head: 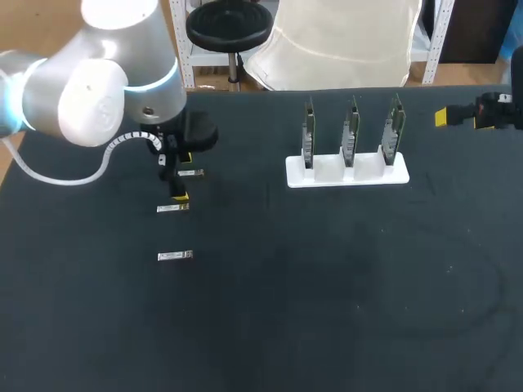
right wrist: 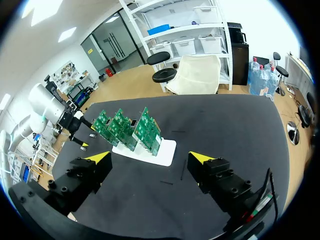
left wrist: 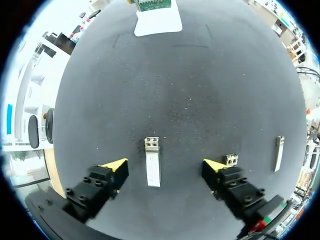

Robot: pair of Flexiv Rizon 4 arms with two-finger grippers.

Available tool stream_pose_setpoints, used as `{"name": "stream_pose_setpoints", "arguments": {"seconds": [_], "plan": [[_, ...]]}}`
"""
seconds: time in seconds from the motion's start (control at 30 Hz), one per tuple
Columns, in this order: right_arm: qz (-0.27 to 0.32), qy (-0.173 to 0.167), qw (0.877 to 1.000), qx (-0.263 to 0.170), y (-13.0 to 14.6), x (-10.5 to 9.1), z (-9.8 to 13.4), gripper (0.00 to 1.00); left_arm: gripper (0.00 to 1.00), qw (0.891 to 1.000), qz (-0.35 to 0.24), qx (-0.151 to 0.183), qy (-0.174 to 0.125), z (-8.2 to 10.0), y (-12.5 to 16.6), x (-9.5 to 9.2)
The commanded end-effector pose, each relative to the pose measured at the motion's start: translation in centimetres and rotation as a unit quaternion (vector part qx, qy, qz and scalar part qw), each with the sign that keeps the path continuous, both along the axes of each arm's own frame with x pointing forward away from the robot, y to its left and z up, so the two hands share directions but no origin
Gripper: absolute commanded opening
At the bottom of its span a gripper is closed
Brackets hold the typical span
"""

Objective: Pick up the optical module with the left hand, and insert it into the network port with the right hand.

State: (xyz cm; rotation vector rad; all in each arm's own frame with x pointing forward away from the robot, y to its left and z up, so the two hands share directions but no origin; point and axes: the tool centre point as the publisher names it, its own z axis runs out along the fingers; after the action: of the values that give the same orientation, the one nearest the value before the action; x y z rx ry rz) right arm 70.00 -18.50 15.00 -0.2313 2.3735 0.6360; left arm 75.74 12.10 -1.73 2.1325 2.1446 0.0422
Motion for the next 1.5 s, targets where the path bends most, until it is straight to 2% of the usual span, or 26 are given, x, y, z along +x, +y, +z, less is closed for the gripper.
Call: {"name": "stream_pose_setpoints", "arguments": {"seconds": [0.03, 0.4, 0.6, 0.73, 0.93, 1.03, 1.13, 1.3, 1.37, 1.5], "plan": [[0.000, 0.000, 1.000, 0.000, 0.0, 0.0, 0.0, 1.00, 0.00, 1.000, -0.004, 0.004, 0.007, -0.2, 0.1, 0.3], [0.000, 0.000, 1.000, 0.000, 0.0, 0.0, 0.0, 1.00, 0.00, 1.000, -0.005, 0.013, 0.006, -0.5, 0.8, 0.2], [0.000, 0.000, 1.000, 0.000, 0.0, 0.0, 0.0, 1.00, 0.00, 1.000, 0.022, 0.005, 0.000, -0.4, 1.0, 0.2], [0.000, 0.000, 1.000, 0.000, 0.0, 0.0, 0.0, 1.00, 0.00, 0.997, 0.066, -0.024, -0.009, 0.7, 1.1, 0.7], [0.000, 0.000, 1.000, 0.000, 0.0, 0.0, 0.0, 1.00, 0.00, 0.986, 0.130, -0.098, -0.043, 4.4, 1.0, 1.8], [0.000, 0.000, 1.000, 0.000, 0.0, 0.0, 0.0, 1.00, 0.00, 0.974, 0.164, -0.147, -0.059, 6.8, 1.1, 2.5], [0.000, 0.000, 1.000, 0.000, 0.0, 0.0, 0.0, 1.00, 0.00, 0.956, 0.199, -0.206, -0.066, 9.8, 0.8, 3.2], [0.000, 0.000, 1.000, 0.000, 0.0, 0.0, 0.0, 1.00, 0.00, 0.911, 0.248, -0.323, -0.057, 14.9, -0.1, 3.9], [0.000, 0.000, 1.000, 0.000, 0.0, 0.0, 0.0, 1.00, 0.00, 0.892, 0.255, -0.369, -0.048, 16.9, -0.7, 3.9], [0.000, 0.000, 1.000, 0.000, 0.0, 0.0, 0.0, 1.00, 0.00, 0.862, 0.245, -0.443, -0.037, 20.3, -2.4, 3.6]]}}
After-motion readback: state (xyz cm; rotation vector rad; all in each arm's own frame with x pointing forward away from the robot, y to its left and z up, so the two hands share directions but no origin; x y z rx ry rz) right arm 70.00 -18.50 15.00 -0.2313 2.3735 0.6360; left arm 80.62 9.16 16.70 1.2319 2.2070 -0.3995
